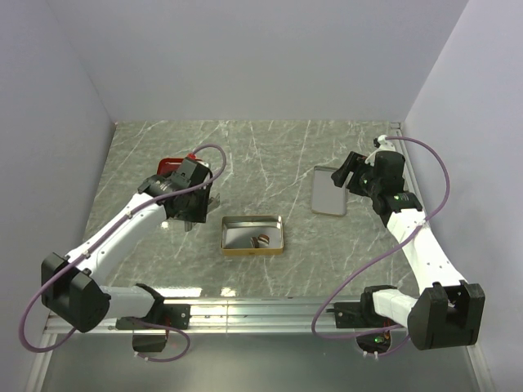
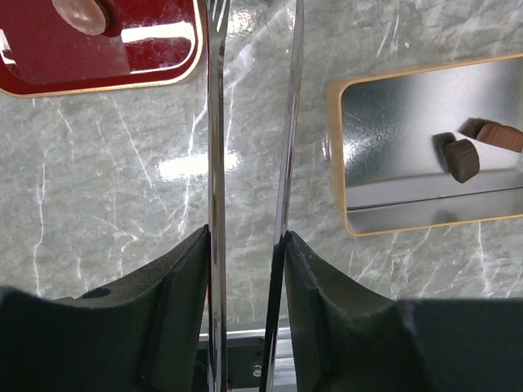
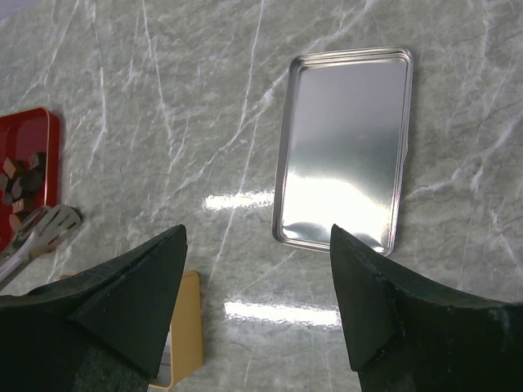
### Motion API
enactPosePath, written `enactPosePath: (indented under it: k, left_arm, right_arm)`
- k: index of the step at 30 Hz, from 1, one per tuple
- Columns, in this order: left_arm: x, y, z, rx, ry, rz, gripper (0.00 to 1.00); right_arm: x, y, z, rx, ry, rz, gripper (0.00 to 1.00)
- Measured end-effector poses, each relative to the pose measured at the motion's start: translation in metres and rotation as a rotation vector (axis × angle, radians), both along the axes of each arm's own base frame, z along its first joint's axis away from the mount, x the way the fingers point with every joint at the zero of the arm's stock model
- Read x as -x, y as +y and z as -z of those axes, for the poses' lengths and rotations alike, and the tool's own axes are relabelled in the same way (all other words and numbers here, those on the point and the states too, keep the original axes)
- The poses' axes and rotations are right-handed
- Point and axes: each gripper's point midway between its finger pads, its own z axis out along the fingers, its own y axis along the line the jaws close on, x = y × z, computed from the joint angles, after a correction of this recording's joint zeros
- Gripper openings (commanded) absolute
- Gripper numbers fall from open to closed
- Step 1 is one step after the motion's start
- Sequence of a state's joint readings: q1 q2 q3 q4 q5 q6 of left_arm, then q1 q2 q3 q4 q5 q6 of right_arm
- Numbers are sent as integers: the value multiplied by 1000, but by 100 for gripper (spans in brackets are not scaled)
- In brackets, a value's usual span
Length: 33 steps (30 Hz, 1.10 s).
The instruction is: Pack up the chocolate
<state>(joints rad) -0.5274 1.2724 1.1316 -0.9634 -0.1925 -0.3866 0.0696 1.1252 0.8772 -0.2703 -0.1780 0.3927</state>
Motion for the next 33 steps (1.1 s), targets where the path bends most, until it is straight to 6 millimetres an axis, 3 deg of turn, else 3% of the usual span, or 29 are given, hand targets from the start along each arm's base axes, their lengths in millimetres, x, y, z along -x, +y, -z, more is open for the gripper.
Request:
enactPosePath:
  k: [23, 33]
  left_arm:
    - [-7, -1, 8, -28, 10, 7, 32]
    - [-16, -8, -30, 14, -57, 25, 32]
  right_arm:
    - [-2, 0, 8, 1, 26, 1, 77]
    - [-2, 0, 9, 0, 29, 1, 77]
